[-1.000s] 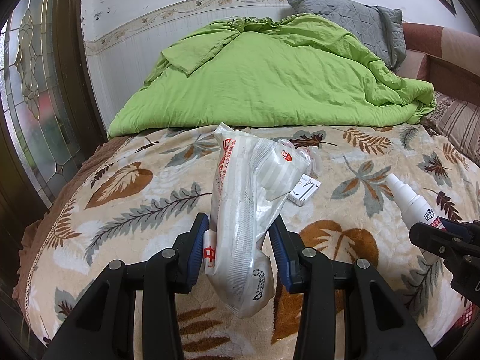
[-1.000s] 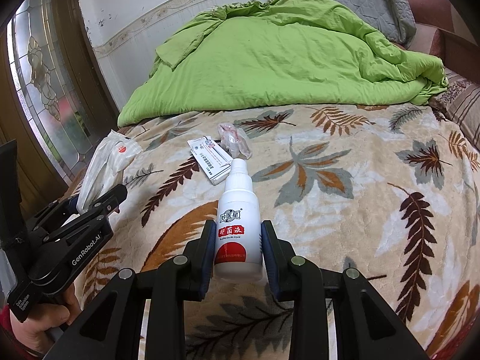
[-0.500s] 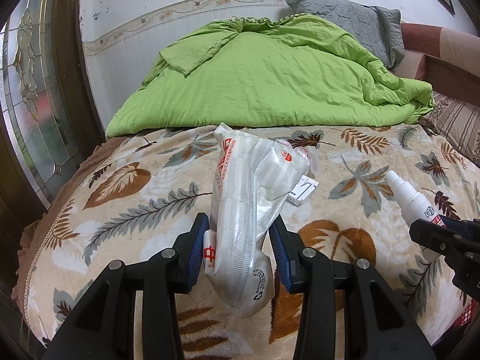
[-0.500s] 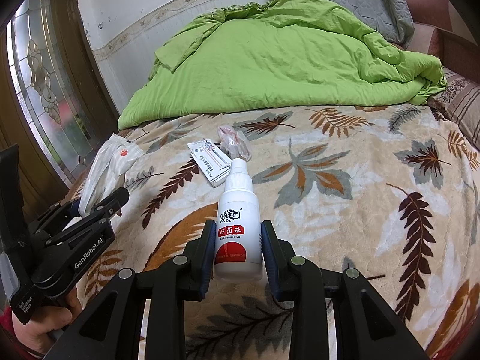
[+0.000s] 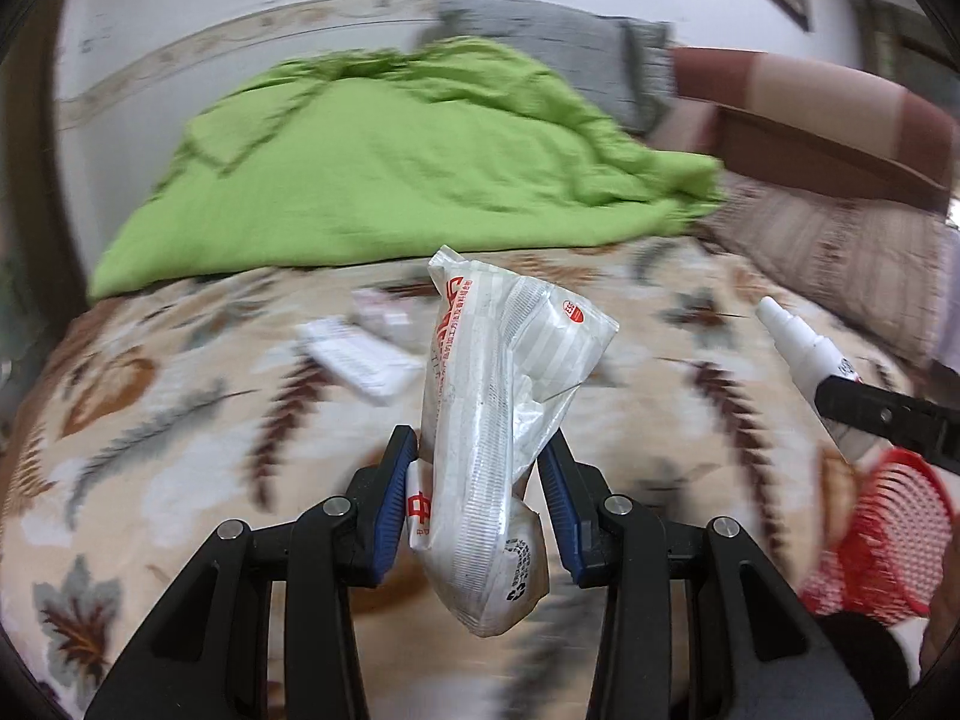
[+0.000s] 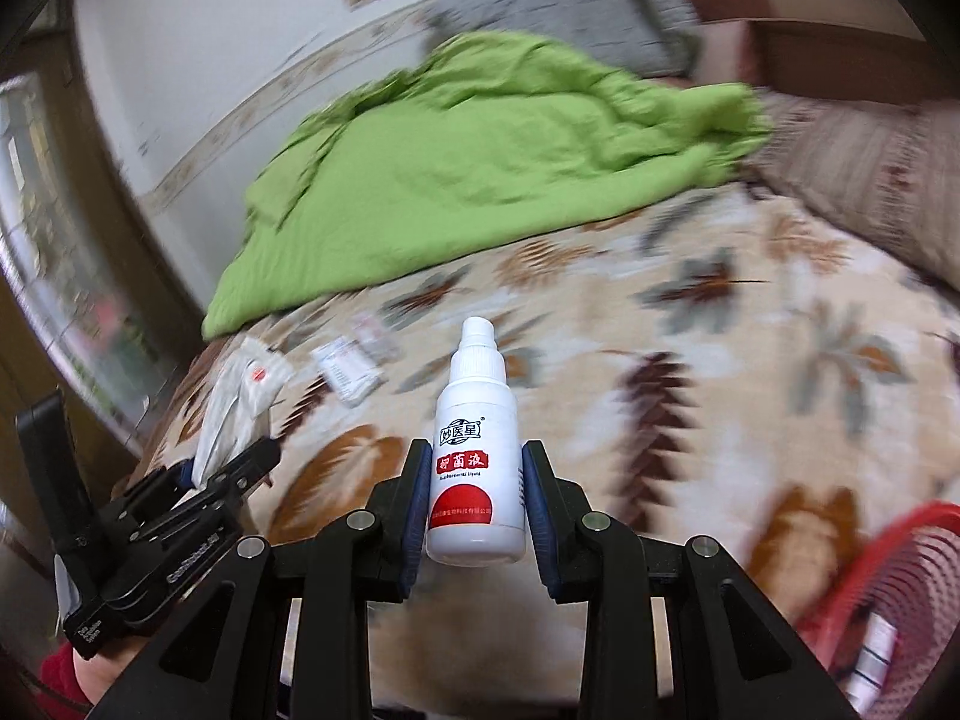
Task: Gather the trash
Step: 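Carry the plastic bag and spray bottle in both tools over the red basket, then open both tools to drop the bag and bottle into the basket, then move both open tools back over the remaining trash on the bed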
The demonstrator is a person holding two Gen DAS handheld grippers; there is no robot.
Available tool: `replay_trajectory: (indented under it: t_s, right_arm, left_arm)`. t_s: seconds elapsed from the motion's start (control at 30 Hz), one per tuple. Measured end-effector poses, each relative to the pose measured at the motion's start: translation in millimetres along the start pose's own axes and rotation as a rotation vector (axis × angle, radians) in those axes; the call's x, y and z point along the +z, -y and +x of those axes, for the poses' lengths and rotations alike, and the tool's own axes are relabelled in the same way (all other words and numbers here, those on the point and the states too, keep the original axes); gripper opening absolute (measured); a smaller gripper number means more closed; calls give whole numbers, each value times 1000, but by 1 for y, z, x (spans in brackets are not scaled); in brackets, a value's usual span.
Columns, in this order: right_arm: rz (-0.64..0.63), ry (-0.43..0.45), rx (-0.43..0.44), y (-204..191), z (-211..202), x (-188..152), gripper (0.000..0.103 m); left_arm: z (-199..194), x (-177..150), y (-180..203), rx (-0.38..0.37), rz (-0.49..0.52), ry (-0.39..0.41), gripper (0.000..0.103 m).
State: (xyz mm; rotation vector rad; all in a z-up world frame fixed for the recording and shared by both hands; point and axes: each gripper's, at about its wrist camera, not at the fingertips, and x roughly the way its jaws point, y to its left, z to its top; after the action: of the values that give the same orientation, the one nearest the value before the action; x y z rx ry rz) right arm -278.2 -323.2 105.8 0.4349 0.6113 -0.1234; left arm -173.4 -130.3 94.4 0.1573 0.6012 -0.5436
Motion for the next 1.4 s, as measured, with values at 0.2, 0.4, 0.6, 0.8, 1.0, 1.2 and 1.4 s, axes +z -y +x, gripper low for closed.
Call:
replay_trajectory:
  t_s: [0.2,0.4,0.6,0.8,1.0,1.2,1.4]
  right_arm:
    - [104,40,-164,80,-75,-15,32]
    - [245,50,-316,159,-137,-48,32]
    - [337,10,-372,208,-156,-81,34]
    - [328,-15,-408,223,-159,-97,42]
    - [296,41,-406,214,-169,-81,42]
    - [227,42,-271,173,-144,-46,42]
    - [146,-22,-101,115,-87,-7,42]
  left_arm:
    - [-18,12,92,-254,96,-24,40]
    - [-27,16,185,-493,191,-105,40]
    - [-19,-1,270,-658,257,-244,41]
    - [-11,-15,302,-693,280,-326,54]
    - [-11,5,264,-636,211,-274,55]
    - [0,22,179,-512,74,-233,55]
    - [14,32,79,-344,-73,-192,55]
